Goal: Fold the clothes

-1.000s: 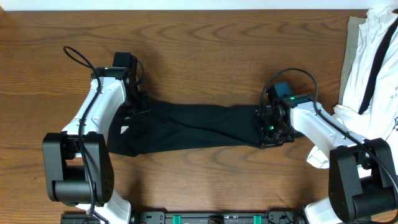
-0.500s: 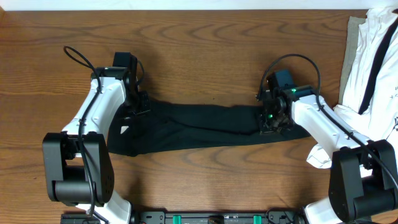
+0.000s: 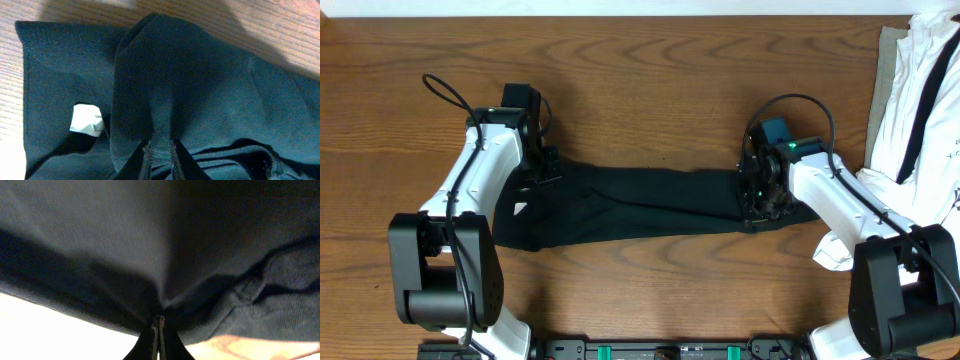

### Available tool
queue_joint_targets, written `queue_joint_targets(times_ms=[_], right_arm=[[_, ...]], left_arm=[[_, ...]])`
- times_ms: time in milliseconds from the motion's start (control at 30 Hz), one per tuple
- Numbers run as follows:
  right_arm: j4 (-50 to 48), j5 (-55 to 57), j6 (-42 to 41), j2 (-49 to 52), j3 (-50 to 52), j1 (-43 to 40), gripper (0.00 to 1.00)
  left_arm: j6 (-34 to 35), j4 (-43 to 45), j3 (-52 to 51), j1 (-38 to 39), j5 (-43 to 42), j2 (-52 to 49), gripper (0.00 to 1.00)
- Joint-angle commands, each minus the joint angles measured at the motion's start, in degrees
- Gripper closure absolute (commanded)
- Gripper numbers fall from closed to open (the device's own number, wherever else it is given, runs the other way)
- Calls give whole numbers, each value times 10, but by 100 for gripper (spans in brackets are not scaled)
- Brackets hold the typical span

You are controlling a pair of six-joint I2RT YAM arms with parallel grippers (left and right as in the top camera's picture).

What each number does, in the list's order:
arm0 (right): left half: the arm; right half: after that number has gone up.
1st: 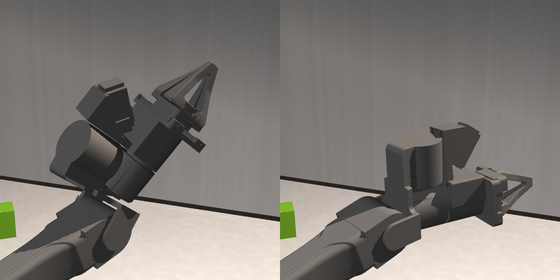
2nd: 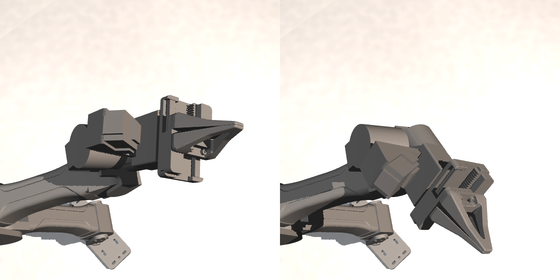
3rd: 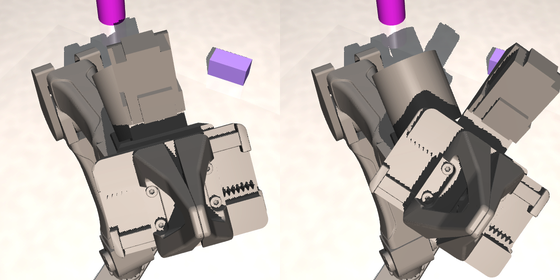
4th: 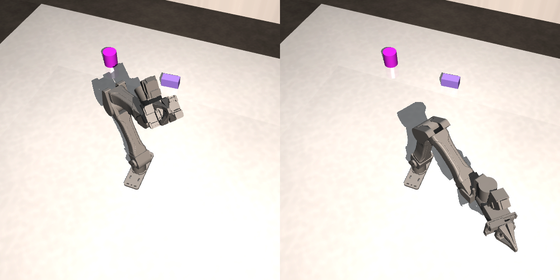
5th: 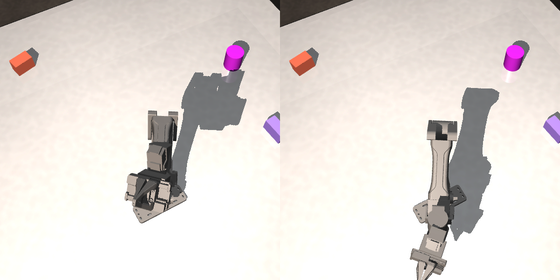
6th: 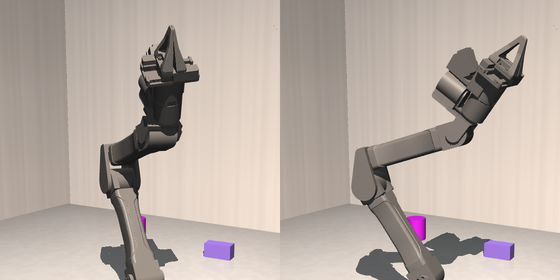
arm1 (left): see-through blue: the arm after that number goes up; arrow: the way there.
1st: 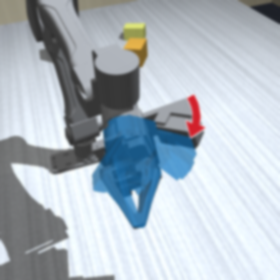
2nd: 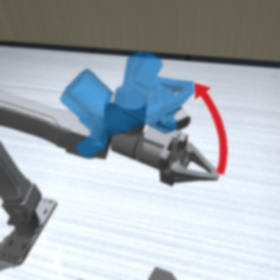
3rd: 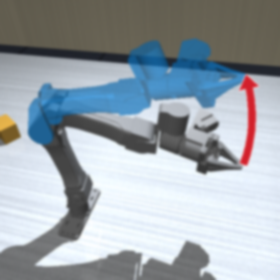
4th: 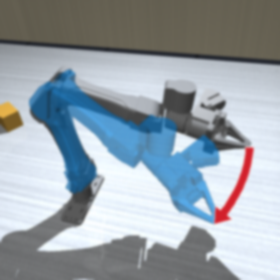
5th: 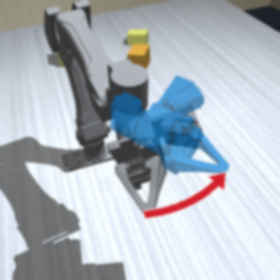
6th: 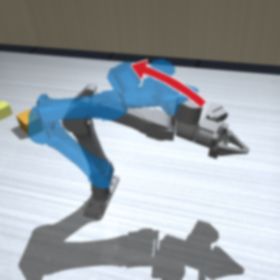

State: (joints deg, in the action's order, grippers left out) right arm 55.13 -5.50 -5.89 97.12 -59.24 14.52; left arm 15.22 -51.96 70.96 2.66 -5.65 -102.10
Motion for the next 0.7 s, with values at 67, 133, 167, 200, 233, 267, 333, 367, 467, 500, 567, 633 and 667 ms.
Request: queue_joint_targets(times_ms=[67,133,167,200,233,267,333,367,467,500,567,633,667], right_arm=[[11,10,-10,7,18,-3,98],[10,11,-17,7,32,-2,98],[8,11,-18,7,40,-3,98],[8,12,-18,7,45,-3,98],[12,12,-18,7,47,-3,99],[17,12,-18,7,47,-4,99],[30,12,-18,3,41,-4,99],[37,12,-18,1,35,-4,99],[61,17,-18,-12,2,-5,99],[70,24,-19,-14,-11,-7,98],[92,51,-35,-20,-40,-14,97],[102,69,-47,-23,-59,-20,93],[97,70,-48,-23,-65,-24,91]], left_arm=[[-1,1,13,-3,-1,14,85],[-1,0,13,-3,-1,14,85],[-1,1,13,-3,-1,14,85],[-1,0,13,-3,-1,14,84],[-1,0,13,-3,-1,14,84],[-1,0,13,-3,-1,14,84],[-1,0,13,-3,-1,14,84],[-1,0,13,-3,-1,14,84],[-1,0,13,-3,-2,14,84],[-1,0,13,-3,-2,14,84],[-1,-1,13,-3,-2,14,84],[-1,-3,13,-3,-2,14,84],[-1,-4,13,-3,-2,14,84]])
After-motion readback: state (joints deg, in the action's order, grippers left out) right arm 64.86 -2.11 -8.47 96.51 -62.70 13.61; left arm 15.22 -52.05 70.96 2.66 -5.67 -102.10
